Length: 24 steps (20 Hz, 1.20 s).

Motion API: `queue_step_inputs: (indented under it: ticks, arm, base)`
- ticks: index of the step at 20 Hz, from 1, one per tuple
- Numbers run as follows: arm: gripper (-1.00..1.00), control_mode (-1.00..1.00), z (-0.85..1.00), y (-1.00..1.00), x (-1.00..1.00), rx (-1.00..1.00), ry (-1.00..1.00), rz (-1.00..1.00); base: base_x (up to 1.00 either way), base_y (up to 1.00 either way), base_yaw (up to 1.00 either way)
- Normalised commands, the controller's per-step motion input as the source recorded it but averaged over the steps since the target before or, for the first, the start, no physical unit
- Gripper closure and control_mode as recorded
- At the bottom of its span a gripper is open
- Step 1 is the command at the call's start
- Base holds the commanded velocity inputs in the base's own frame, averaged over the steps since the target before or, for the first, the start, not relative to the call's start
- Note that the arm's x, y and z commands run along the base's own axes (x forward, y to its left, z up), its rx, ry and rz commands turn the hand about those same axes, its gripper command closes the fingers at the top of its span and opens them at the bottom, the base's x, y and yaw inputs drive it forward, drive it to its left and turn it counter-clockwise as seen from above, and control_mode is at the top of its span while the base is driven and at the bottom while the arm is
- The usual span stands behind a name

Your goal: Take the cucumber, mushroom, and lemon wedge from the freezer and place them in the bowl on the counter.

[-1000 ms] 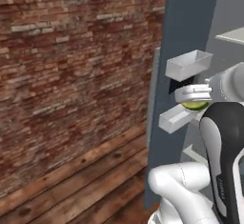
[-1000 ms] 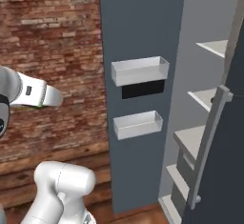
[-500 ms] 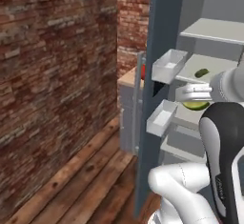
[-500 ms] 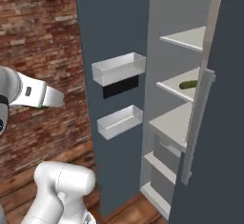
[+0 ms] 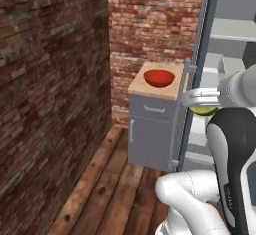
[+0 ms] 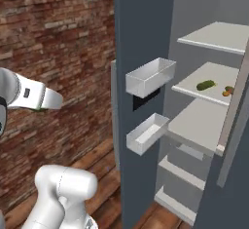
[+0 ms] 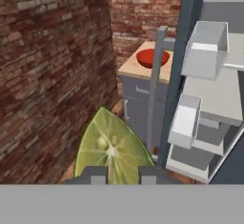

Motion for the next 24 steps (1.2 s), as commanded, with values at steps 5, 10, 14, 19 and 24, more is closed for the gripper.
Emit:
queue_step_inputs:
  ticks: [5,10,14,19,24]
  arm:
    - [1.00,1.00,0.00,0.00,0.00,0.00,0.00,0.00]
    - [1.00,1.00,0.00,0.00,0.00,0.00,0.00,0.00]
    - [1.00,1.00,0.00,0.00,0.00,0.00,0.00,0.00]
    - [1.00,1.00,0.00,0.00,0.00,0.00,0.00,0.00]
    - [1.00,1.00,0.00,0.00,0.00,0.00,0.00,0.00]
  base:
    - [0.08,0.87,-0.45]
    - [0.13,0.75,-0.44]
    - [0.29,0.81,-0.44]
    - [0.49,0.89,-0.39]
    - [0.64,0.78,-0.38]
